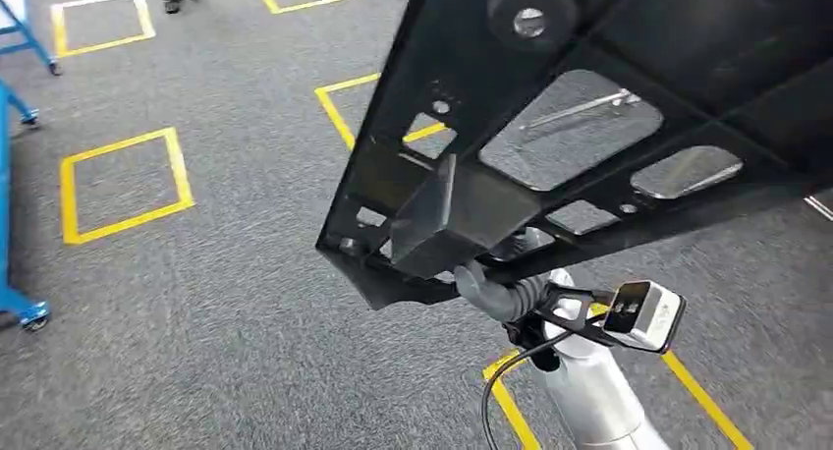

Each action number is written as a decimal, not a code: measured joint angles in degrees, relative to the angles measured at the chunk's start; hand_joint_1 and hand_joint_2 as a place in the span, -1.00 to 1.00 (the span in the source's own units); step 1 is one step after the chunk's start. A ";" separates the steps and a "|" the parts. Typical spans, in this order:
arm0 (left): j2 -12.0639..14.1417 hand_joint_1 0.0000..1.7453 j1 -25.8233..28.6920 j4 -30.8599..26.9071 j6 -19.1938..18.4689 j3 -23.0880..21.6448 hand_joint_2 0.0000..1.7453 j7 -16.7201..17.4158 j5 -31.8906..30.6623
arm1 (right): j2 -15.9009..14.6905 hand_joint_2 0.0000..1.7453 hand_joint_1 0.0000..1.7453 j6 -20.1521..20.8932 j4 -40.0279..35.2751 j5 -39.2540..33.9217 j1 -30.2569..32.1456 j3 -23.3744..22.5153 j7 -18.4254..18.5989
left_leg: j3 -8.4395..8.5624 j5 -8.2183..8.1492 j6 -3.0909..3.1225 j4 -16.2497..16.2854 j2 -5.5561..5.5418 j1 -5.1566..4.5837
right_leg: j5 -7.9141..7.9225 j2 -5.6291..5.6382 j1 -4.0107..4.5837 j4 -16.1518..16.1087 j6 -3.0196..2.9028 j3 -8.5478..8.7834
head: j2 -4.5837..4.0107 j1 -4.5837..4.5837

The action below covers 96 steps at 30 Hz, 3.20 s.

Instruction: Take the parts from the cabinet and place them on the table.

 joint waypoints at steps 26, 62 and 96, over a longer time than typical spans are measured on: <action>-1.03 -1.00 -0.30 0.00 -1.55 0.79 1.00 0.48 0.31 | -0.70 1.00 1.00 0.37 -2.38 2.10 5.72 -1.53 -0.09 | 0.51 -0.04 -0.64 -0.18 -2.57 0.51 | 8.17 5.36 0.23 -17.74 -0.98 8.83 | 0.00 0.00; -0.90 -1.00 -0.10 0.02 -1.03 1.81 1.00 0.63 0.83 | -1.31 1.00 1.00 0.04 -3.13 2.23 4.76 -2.82 -0.09 | 0.34 -0.21 0.12 -0.46 0.57 0.26 | 0.76 -0.02 -0.31 -0.35 0.44 -0.05 | 0.00 0.00; -0.79 -1.00 -0.51 0.02 -1.42 1.79 1.00 1.97 -0.04 | -1.48 1.00 1.00 0.42 -1.81 1.57 3.38 -2.45 -0.07 | 1.33 -0.89 -0.26 -0.40 2.50 0.23 | 9.22 -2.74 -0.13 -16.39 -0.23 8.29 | 0.00 0.02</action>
